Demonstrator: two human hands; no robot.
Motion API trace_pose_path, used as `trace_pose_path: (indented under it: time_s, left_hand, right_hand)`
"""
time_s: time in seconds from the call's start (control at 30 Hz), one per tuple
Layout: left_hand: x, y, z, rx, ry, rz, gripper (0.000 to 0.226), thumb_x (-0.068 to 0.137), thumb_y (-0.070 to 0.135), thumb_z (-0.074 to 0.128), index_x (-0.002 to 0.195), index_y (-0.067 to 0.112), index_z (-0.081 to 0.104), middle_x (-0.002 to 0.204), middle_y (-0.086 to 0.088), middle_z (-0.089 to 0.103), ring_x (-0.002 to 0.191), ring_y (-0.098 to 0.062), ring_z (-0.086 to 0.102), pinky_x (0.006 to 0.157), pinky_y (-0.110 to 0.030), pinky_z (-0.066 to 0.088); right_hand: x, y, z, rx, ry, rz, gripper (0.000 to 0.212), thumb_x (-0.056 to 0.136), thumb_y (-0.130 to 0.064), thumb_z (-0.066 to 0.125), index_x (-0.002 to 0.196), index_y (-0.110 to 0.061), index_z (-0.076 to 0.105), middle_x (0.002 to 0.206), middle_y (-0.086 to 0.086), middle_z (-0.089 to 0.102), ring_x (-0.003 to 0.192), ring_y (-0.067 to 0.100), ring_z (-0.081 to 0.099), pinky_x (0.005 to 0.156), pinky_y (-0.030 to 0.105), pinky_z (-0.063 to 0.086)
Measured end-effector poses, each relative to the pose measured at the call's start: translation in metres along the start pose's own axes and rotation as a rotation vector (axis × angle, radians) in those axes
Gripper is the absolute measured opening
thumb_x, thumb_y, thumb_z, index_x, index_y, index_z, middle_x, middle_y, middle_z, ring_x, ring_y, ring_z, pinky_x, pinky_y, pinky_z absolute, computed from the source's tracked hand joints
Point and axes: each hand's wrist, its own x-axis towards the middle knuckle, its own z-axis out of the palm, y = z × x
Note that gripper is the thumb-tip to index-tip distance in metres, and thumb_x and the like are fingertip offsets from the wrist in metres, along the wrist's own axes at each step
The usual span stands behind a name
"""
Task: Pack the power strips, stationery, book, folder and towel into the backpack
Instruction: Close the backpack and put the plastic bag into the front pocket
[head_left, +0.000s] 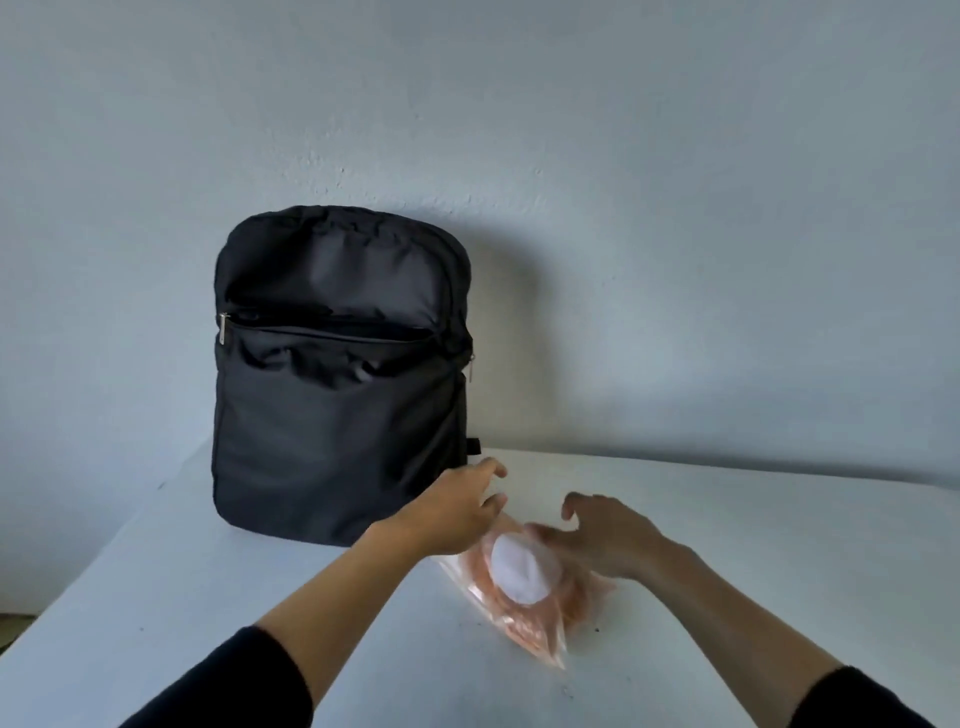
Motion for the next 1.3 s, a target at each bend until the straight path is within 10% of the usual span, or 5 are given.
trace_pose_path:
  time_s: [0.27, 0.47, 0.63, 0.97, 1.3]
  left_hand:
    - [0.015, 0.014, 0.068, 0.082, 0.003, -0.303, 0.073, 0.094, 0.058, 0.061, 0.144, 0.008, 0.039, 0.137, -0.014, 0.053, 0.124, -0.032, 0.053, 0.096, -0.036, 0.048]
    - [0.001, 0.013, 0.087, -0.883, 0.176, -0.380, 0.048, 0.085, 0.032, 0.083, 0.123, 0.012, 0.063, 0.124, -0.010, 0.067, 0.110, -0.027, 0.063, 0.086, -0.037, 0.052]
    - [-0.009, 0.036, 0.090, -1.155, 0.378, -0.162, 0.034, 0.100, 0.027, 0.058, 0.118, -0.001, 0.065, 0.111, -0.015, 0.072, 0.106, -0.029, 0.065, 0.089, -0.036, 0.053]
    - [-0.026, 0.094, 0.099, -1.197, 0.482, -0.038, 0.032, 0.102, 0.035, 0.050, 0.087, 0.008, 0.058, 0.082, -0.007, 0.066, 0.078, -0.014, 0.066, 0.077, -0.031, 0.052]
    - [0.008, 0.075, 0.099, -1.403, 0.478, -0.440, 0.037, 0.096, 0.036, 0.056, 0.078, 0.006, 0.069, 0.092, -0.018, 0.073, 0.084, -0.027, 0.070, 0.085, -0.040, 0.054]
  right_hand:
    - [-0.011, 0.053, 0.033, 0.114, -0.175, -0.060, 0.064, 0.073, -0.072, 0.072, 0.106, -0.022, 0.050, 0.110, 0.000, 0.063, 0.100, 0.022, 0.059, 0.083, 0.034, 0.048]
    - [-0.022, 0.088, 0.021, 0.435, 0.145, -0.327, 0.038, 0.072, -0.022, 0.085, 0.088, -0.025, 0.051, 0.101, 0.000, 0.042, 0.088, 0.027, 0.054, 0.073, 0.032, 0.051]
    - [-0.033, 0.097, 0.003, 0.682, 0.403, -0.458, 0.054, 0.069, -0.009, 0.090, 0.105, -0.029, 0.055, 0.126, -0.014, 0.031, 0.101, 0.008, 0.062, 0.074, 0.015, 0.053]
    - [-0.030, 0.099, -0.016, 1.338, 0.235, -0.135, 0.058, 0.087, -0.068, 0.062, 0.119, -0.019, 0.068, 0.113, 0.004, 0.073, 0.110, 0.023, 0.068, 0.106, 0.047, 0.050]
    - [-0.001, 0.089, -0.003, 1.518, 0.230, 0.165, 0.021, 0.093, -0.024, 0.058, 0.077, -0.011, 0.060, 0.074, 0.011, 0.058, 0.074, 0.027, 0.056, 0.068, 0.038, 0.040]
